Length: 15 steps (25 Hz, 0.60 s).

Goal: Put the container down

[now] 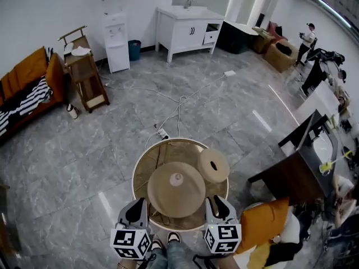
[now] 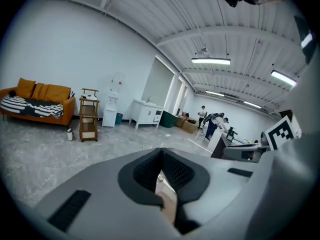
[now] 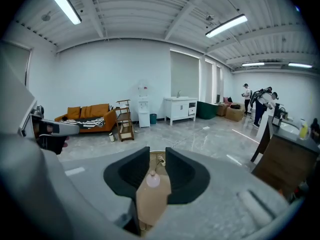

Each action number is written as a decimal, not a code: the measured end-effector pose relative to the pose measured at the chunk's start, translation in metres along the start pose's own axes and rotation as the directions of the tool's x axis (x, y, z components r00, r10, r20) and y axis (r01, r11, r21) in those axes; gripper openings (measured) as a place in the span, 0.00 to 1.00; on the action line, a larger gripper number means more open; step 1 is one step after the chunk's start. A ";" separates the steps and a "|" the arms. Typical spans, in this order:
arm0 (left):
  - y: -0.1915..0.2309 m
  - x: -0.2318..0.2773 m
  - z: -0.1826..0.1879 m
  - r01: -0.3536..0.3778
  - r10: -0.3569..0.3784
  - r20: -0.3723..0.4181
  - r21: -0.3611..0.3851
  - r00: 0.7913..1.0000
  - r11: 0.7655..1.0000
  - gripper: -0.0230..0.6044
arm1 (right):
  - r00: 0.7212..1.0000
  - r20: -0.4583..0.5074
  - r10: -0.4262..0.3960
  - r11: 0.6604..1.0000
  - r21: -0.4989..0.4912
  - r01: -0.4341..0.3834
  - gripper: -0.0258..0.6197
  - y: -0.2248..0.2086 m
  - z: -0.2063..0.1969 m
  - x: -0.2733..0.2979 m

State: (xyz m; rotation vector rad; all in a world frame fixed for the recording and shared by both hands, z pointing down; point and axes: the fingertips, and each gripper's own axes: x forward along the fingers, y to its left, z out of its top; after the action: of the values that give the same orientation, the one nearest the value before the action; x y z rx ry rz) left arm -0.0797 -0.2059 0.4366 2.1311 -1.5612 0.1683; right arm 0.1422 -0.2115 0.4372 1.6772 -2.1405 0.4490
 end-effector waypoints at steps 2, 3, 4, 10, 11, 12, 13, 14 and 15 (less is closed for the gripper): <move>-0.008 -0.012 0.017 -0.003 0.003 0.018 0.014 1.000 1.000 0.03 | 0.999 0.012 -0.030 1.000 -0.006 0.030 0.16 -0.005 0.014 -0.020; -0.012 -0.018 0.025 -0.003 0.003 0.027 0.021 1.000 1.000 0.03 | 0.999 0.019 -0.045 0.999 -0.008 0.045 0.14 -0.009 0.020 -0.028; -0.016 -0.024 0.032 -0.002 0.001 0.037 0.027 0.999 1.000 0.03 | 0.998 0.028 -0.059 0.998 -0.005 0.059 0.11 -0.012 0.026 -0.037; -0.035 -0.048 0.065 0.016 -0.021 0.067 0.078 0.998 0.997 0.03 | 0.992 0.068 -0.105 0.994 0.028 0.104 0.05 -0.030 0.049 -0.082; -0.038 -0.051 0.069 0.020 -0.026 0.071 0.089 0.997 0.996 0.03 | 0.991 0.074 -0.113 0.993 0.030 0.111 0.05 -0.032 0.052 -0.089; -0.042 -0.054 0.073 0.024 -0.032 0.074 0.100 0.997 0.995 0.03 | 0.990 0.081 -0.119 0.993 0.033 0.117 0.05 -0.035 0.055 -0.096; -0.047 -0.056 0.076 0.028 -0.037 0.077 0.110 0.996 0.993 0.03 | 0.988 0.089 -0.125 0.992 0.038 0.122 0.05 -0.038 0.057 -0.102; -0.051 -0.058 0.079 0.032 -0.042 0.080 0.120 0.996 0.992 0.03 | 0.987 0.097 -0.130 0.991 0.044 0.126 0.05 -0.041 0.058 -0.109; -0.055 -0.060 0.082 0.035 -0.046 0.081 0.129 0.996 0.991 0.03 | 0.985 0.103 -0.135 0.990 0.050 0.130 0.05 -0.044 0.060 -0.115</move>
State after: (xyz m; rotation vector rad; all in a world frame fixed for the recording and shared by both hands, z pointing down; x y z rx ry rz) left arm -0.0644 -0.1788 0.3257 2.2942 -1.5918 0.1711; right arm 0.2039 -0.1523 0.3296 1.8936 -2.0893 0.3772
